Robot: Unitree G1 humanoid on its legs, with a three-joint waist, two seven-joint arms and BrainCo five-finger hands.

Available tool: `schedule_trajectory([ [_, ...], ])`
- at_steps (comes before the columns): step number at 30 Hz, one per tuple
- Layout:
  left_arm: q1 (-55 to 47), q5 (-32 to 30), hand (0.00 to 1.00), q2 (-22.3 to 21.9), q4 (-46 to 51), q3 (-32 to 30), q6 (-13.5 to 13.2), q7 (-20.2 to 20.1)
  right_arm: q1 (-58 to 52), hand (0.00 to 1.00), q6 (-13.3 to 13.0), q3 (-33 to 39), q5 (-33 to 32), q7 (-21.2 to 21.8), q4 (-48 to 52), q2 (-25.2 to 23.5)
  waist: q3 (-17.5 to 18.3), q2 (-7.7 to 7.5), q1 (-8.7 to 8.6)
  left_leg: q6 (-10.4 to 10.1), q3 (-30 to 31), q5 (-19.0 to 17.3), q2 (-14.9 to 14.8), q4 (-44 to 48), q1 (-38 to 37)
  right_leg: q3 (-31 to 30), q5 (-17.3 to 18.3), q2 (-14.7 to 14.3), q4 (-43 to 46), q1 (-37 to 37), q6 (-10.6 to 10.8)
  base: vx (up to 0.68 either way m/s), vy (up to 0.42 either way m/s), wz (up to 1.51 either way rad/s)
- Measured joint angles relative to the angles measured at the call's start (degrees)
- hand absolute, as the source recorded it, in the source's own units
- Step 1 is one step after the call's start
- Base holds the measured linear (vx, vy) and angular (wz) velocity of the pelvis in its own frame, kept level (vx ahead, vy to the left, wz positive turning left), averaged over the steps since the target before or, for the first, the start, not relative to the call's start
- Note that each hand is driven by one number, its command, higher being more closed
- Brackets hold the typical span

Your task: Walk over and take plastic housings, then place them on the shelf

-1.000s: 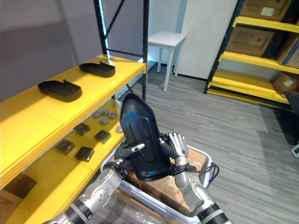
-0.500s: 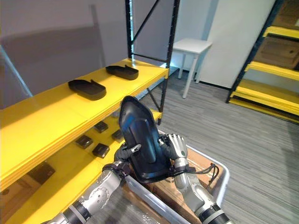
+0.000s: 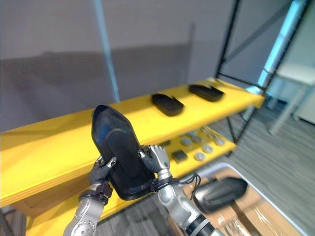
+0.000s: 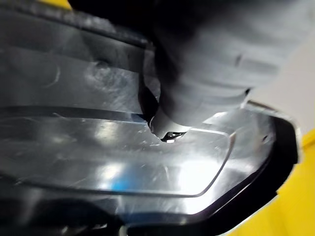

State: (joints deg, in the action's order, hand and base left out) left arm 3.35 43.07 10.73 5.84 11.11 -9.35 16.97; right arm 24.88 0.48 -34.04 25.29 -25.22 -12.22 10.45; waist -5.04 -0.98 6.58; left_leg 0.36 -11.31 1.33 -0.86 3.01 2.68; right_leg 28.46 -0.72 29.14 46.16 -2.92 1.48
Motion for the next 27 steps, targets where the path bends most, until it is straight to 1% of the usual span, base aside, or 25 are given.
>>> schedule_trajectory([
  [1, -0.03, -1.99, 1.0, 0.08, 0.87, -1.26, -1.06, 0.11, 0.42, 0.0, -0.84, 0.04, -0.51, 0.59, -0.27, -1.23, -0.15, 0.18, -0.32, 0.39, 4.02, 0.14, 0.02, -0.3, -0.02, -5.93, 4.98, -4.07, 4.64, -3.59, 0.38, 0.17, 0.001, 1.6],
  [3, -0.1, -4.56, 1.0, 0.17, 1.81, -2.02, -1.67, 0.15, 0.48, 0.0, -1.9, 0.09, -2.01, 1.36, -0.28, -1.54, -0.29, 0.11, -0.82, 0.96, 8.42, 0.53, 0.51, -0.39, -0.24, -9.12, 8.97, -8.31, 3.89, -5.86, 1.11, 0.13, -0.063, 1.54],
  [4, -0.17, -6.73, 1.0, 0.59, 2.25, -2.24, -2.04, 0.15, 0.14, 0.0, -2.99, 0.14, -4.25, 2.98, -0.31, -1.36, -0.32, 0.13, -1.19, 1.0, 12.17, 0.67, 1.05, -0.52, -0.65, -12.01, 11.33, -12.19, -2.62, -7.19, 1.1, 0.13, -0.067, 1.51],
  [5, -0.17, -7.73, 1.0, 0.85, 2.33, -2.29, -2.15, 0.15, -0.13, 0.0, -3.34, 0.21, -5.07, 3.66, -0.3, -1.37, -0.3, 0.11, -1.41, 0.74, 13.6, 0.86, 1.2, -0.47, -0.67, -14.28, 11.74, -14.12, -6.49, -7.64, 1.52, 0.15, -0.1, 1.55],
  [6, -0.16, -9.03, 1.0, 1.4, 2.31, -1.93, -2.39, 0.12, -1.01, 0.0, -3.96, 0.47, -6.25, 4.74, -0.06, -1.25, -0.29, 0.06, -2.05, 0.57, 16.21, 0.97, 1.71, -0.4, -0.61, -20.29, 12.08, -17.61, -14.63, -8.03, 2.21, 0.12, -0.135, 1.37],
  [7, -0.12, -10.11, 1.0, 1.74, 2.3, -1.09, -2.38, 0.07, -2.62, 0.0, -4.49, 1.62, -7.17, 5.92, 0.51, -1.19, -0.19, -0.33, -2.95, 0.34, 18.81, 1.11, 2.71, -0.41, -0.58, -26.4, 11.95, -19.73, -21.46, -8.18, 2.59, 0.12, -0.156, 1.33],
  [8, -0.11, -10.79, 1.0, 1.81, 2.27, -0.55, -2.38, 0.08, -3.68, 0.0, -4.87, 2.2, -7.69, 6.27, 0.89, -1.23, -0.18, -0.45, -3.03, 0.32, 19.64, 1.12, 3.29, -0.41, -0.6, -28.46, 11.68, -20.13, -24.43, -8.11, 2.97, 0.12, -0.185, 1.1],
  [9, -0.09, -12.71, 1.0, 2.1, 2.31, -0.41, -2.37, 0.08, -5.66, 0.0, -5.06, 2.76, -9.06, 6.74, 2.02, -1.41, -0.16, -1.56, -2.94, 0.06, 20.59, 1.0, 5.1, -0.42, -0.78, -29.61, 6.83, -19.46, -28.92, -8.08, 2.85, 0.14, -0.212, 0.65],
  [10, -0.01, -13.34, 1.0, 2.52, 2.41, -0.53, -2.35, -0.16, -6.33, 0.0, -5.06, 2.79, -9.23, 6.85, 2.43, -1.7, -0.18, -2.63, -2.98, -0.36, 20.95, 0.68, 6.29, -0.45, -0.91, -29.56, 2.58, -18.64, -30.46, -8.06, 2.69, 0.18, -0.238, 0.51],
  [11, -0.22, -17.02, 1.0, 1.69, 2.04, -0.62, -1.58, -0.2, -8.01, 0.0, -5.31, 3.18, -10.04, 8.02, 2.52, -1.46, -0.34, -0.62, -2.95, -1.61, 20.09, -0.22, 4.69, -0.17, -0.88, -28.93, 1.94, -19.67, -33.21, -6.45, 3.94, 0.19, -0.203, 0.07],
  [12, -0.2, -19.02, 1.0, 1.78, 2.14, -0.9, -1.38, -0.22, -8.62, 0.0, -5.38, 3.08, -11.48, 8.65, 2.54, -1.62, -0.08, -0.07, -2.71, -2.22, 19.6, -0.74, 3.14, -0.12, -0.72, -28.77, 0.18, -21.16, -36.37, -5.27, 3.23, 0.15, -0.126, -0.15],
  [13, -0.13, -19.93, 1.0, 2.01, 2.22, -1.2, -1.32, -0.37, -8.95, 0.0, -5.41, 3.13, -11.69, 8.98, 2.67, -1.89, -0.08, -0.1, -2.77, -2.6, 19.26, -1.15, 2.15, -0.13, -0.79, -28.78, -0.85, -22.13, -38.77, -4.28, 2.76, 0.16, -0.106, -0.35],
  [14, 0.44, -22.9, 1.0, 2.08, 2.22, -1.8, -0.58, -0.7, -10.05, 0.0, -5.41, 3.64, -13.22, 10.25, 3.67, -2.16, -0.13, -0.72, -3.25, -3.58, 19.05, -1.93, 0.4, -0.19, -1.08, -28.25, -2.99, -23.87, -43.5, -1.95, 1.84, 0.15, -0.104, -0.22],
  [16, 1.17, -25.55, 1.0, 1.96, 2.21, -1.79, 0.02, -1.05, -12.04, 0.0, -5.41, 4.73, -14.39, 11.44, 5.92, -2.15, -0.15, -0.96, -4.24, -4.01, 19.09, -2.21, -0.73, -0.8, -2.0, -27.95, -3.48, -24.97, -45.11, -0.65, 1.37, 0.14, -0.094, -0.09],
  [19, 4.99, -28.41, 1.0, 2.02, 1.2, -1.62, 1.17, -1.47, -14.77, 0.0, -5.41, 7.67, -17.34, 13.6, 10.76, -2.02, -0.14, -0.95, -5.0, -4.36, 19.02, -2.46, -1.74, -1.19, -2.28, -27.82, -3.57, -25.97, -45.61, -0.33, 1.23, 0.12, -0.056, -0.04],
  [20, 6.25, -28.72, 1.0, 2.0, 0.43, -1.58, 1.17, -1.52, -15.17, 0.0, -5.41, 8.51, -18.11, 14.01, 11.82, -1.98, -0.15, -0.95, -5.14, -4.36, 19.0, -2.46, -1.82, -1.25, -2.31, -27.81, -3.57, -26.05, -45.63, -0.33, 1.23, 0.06, -0.023, -0.02],
  [21, 8.78, -28.72, 1.0, 2.01, -1.09, -1.41, 1.31, -1.55, -16.11, 0.0, -5.4, 9.96, -19.88, 15.02, 14.49, -1.81, -0.15, -0.95, -5.47, -4.37, 18.9, -2.46, -1.92, -1.37, -2.35, -27.84, -3.57, -26.17, -45.65, -0.36, 1.22, 0.04, -0.014, -0.05],
  [22, 11.94, -28.55, 1.0, 2.06, -3.74, -1.76, 1.43, -1.54, -17.83, 0.0, -5.56, 12.28, -23.22, 16.37, 18.75, -1.46, -0.15, -0.94, -5.62, -4.39, 18.62, -2.46, -1.93, -1.65, -2.35, -28.03, -3.56, -26.2, -45.65, -0.58, 1.22, 0.03, -0.01, -0.07],
  [23, 13.76, -28.32, 1.0, 2.16, -5.5, -2.32, 1.54, -1.26, -19.06, 0.0, -6.04, 13.31, -25.63, 17.37, 21.52, -1.21, -0.15, -0.93, -5.71, -4.39, 18.46, -2.46, -1.92, -1.75, -2.27, -28.19, -3.57, -26.21, -45.65, -0.78, 1.2, 0.01, -0.003, -0.14],
  [24, 17.24, -26.17, 1.0, 2.29, -8.96, -5.27, 1.76, 0.05, -21.83, 0.0, -7.69, 14.46, -30.18, 18.75, 27.44, -0.92, -0.16, -0.93, -6.29, -4.39, 17.86, -2.46, -1.93, -1.81, -1.96, -28.78, -3.7, -26.27, -45.65, -1.33, 1.02, 0.01, 0.003, -0.21],
  [25, 19.4, -24.69, 1.0, 2.95, -11.4, -7.88, 1.87, 1.42, -23.37, 0.0, -8.91, 15.29, -32.63, 19.31, 31.11, -0.92, -0.17, -0.91, -7.05, -4.39, 17.4, -2.46, -1.93, -1.89, -1.85, -29.3, -3.76, -26.32, -45.65, -1.66, 0.94, 0.0, 0.003, -0.23],
  [26, 20.98, -22.76, 1.0, 4.09, -13.25, -9.9, 2.0, 2.76, -24.03, 0.0, -9.96, 16.34, -34.65, 19.4, 33.36, -0.97, -0.18, -0.88, -8.18, -4.38, 17.2, -2.46, -1.93, -2.06, -1.79, -29.49, -3.77, -26.33, -45.65, -1.76, 0.92, 0.0, 0.003, -0.18],
  [27, 22.96, -20.82, 1.0, 5.53, -15.37, -11.02, 2.31, 4.03, -24.65, 0.0, -10.95, 18.92, -36.3, 19.3, 35.61, -0.95, -0.17, -0.89, -9.32, -4.39, 16.96, -2.45, -1.94, -2.56, -1.79, -29.64, -3.77, -26.36, -45.65, -2.05, 0.92, 0.0, 0.002, -0.14],
])
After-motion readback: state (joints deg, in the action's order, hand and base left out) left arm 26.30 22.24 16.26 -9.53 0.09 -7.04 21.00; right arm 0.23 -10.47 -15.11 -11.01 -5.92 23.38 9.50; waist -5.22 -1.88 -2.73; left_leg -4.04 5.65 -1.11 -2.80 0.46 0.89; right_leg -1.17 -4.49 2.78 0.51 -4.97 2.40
